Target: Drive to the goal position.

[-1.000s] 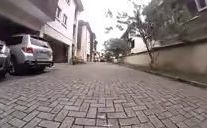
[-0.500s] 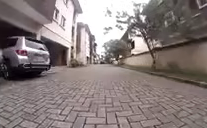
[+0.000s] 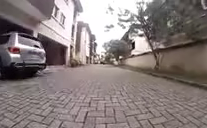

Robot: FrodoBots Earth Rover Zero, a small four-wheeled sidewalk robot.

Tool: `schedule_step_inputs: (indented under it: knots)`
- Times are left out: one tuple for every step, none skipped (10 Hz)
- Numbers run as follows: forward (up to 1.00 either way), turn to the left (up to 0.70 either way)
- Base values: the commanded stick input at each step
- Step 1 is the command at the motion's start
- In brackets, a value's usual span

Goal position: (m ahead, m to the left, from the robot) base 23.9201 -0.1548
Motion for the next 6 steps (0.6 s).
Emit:
schedule_step_inputs:
  knots:
    - [0.7,0.0]
    - [0.7,0.0]
    - [0.7,0.0]
    - [0.7,0.0]
    - [0.7,0.0]
    - [0.7,0.0]
